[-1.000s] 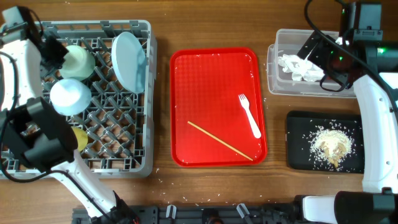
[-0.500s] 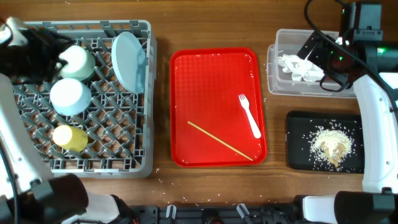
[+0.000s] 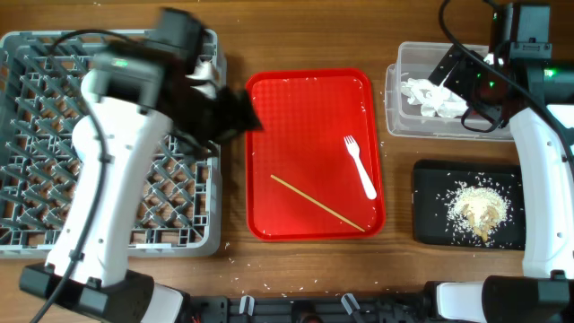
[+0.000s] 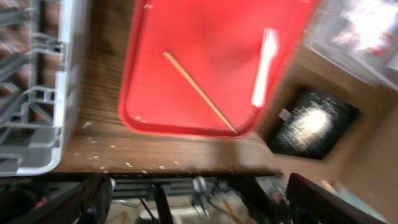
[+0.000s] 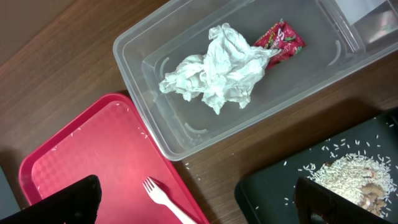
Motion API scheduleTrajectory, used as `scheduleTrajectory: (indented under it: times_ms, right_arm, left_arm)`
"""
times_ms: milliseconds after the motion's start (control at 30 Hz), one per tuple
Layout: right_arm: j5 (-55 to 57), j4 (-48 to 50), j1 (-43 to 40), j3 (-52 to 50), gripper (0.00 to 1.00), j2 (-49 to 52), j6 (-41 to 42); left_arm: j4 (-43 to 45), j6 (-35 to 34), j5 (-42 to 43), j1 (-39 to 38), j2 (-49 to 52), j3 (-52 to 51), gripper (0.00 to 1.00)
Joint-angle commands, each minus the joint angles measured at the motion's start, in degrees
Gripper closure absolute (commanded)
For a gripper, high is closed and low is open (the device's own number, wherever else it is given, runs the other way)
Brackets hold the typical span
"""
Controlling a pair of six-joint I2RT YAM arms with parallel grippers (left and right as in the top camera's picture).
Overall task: Sort waste into correct bins and load items into the dishwasher rack
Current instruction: 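Reach the left gripper to the wooden chopstick on the red tray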
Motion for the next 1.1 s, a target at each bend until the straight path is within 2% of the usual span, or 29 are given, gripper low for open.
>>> scheduleTrajectory:
  times_ms: [0, 167, 300, 367, 467, 533, 700, 800, 967, 1067]
  right_arm:
    - [0.55, 0.13, -0.02, 0.17, 0.0, 0.28, 0.44]
    - [0.55, 0.13, -0.02, 0.17, 0.0, 0.28, 0.44]
    - [0.55, 0.13, -0.02, 0.17, 0.0, 0.28, 0.44]
    - [0.55, 0.13, -0.02, 0.17, 0.0, 0.28, 0.42]
    - [0.55, 0.13, -0.02, 0.17, 0.0, 0.28, 0.42]
    - [0.55, 0.13, -0.02, 0.17, 0.0, 0.28, 0.44]
    - [0.55, 0.13, -0.02, 0.17, 0.0, 0.28, 0.44]
    - [0.55, 0.13, -0.02, 0.17, 0.0, 0.28, 0.44]
    - [0.55, 0.15, -0.02, 0.17, 0.0, 0.28, 0.44]
    - [0.55, 0.13, -0.02, 0.17, 0.0, 0.28, 0.42]
  left_arm:
    - [1.68, -23.32, -19.54, -10.97, -0.57, -2.99, 0.05]
    - [11.78, -34.32, -19.63, -22.03, -0.04, -14.53, 0.02]
    - [21.64, -44.87, -19.56, -25.7, 0.07, -25.35, 0.02]
    - [26.03, -50.14, -19.54, -26.75, 0.07, -29.57, 0.06]
    - [34.97, -55.45, -19.63, -28.33, 0.07, -35.56, 0.19]
    - [42.25, -55.52, -19.63, -29.18, 0.63, -39.04, 0.21]
    - [48.96, -55.54, -19.58, -30.34, 6.78, -40.11, 0.26]
    - [50.18, -55.54, -19.58, -30.51, 10.29, -40.11, 0.33]
    - [50.16, -55.54, -19.61, -30.56, 14.88, -40.11, 0.37]
    - [50.23, -55.54, -19.63, -30.6, 16.13, -40.15, 0.44]
